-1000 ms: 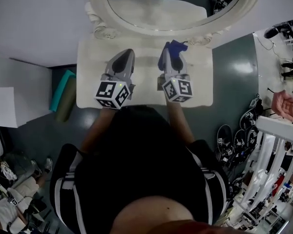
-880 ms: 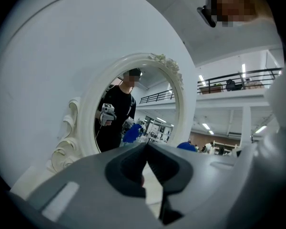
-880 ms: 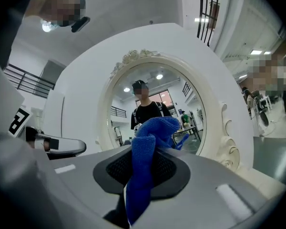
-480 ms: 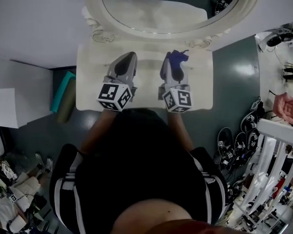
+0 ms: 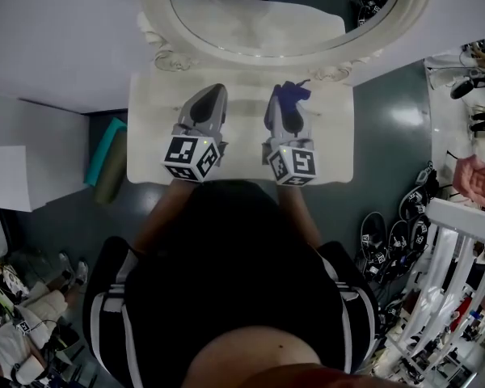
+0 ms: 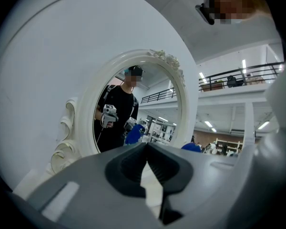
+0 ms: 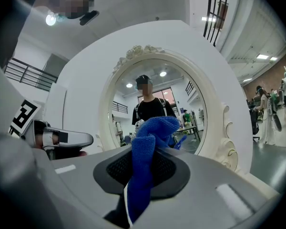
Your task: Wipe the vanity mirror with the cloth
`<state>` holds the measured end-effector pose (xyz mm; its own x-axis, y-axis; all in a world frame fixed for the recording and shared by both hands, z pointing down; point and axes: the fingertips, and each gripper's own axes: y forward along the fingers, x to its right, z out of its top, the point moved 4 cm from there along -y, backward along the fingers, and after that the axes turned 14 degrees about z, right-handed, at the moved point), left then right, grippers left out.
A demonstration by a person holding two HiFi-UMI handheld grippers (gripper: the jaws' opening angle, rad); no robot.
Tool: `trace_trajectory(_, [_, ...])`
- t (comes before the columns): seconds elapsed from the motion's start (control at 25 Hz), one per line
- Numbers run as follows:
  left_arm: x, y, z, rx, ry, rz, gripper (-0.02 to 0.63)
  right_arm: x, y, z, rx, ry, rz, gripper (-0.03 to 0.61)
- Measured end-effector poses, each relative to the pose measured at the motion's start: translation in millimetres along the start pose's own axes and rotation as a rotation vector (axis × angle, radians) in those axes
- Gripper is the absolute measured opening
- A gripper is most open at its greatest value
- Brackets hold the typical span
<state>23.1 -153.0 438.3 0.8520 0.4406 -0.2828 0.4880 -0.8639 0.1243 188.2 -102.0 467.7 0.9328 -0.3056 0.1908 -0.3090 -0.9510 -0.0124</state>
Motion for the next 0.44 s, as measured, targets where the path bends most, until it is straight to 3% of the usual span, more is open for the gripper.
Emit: trace_trajectory(0.44, [4.0, -6.7, 5.2, -0.005, -0.005, 0.007, 0.012, -5.8, -3.7, 6.5, -0.002, -0.005, 0.02, 0.069])
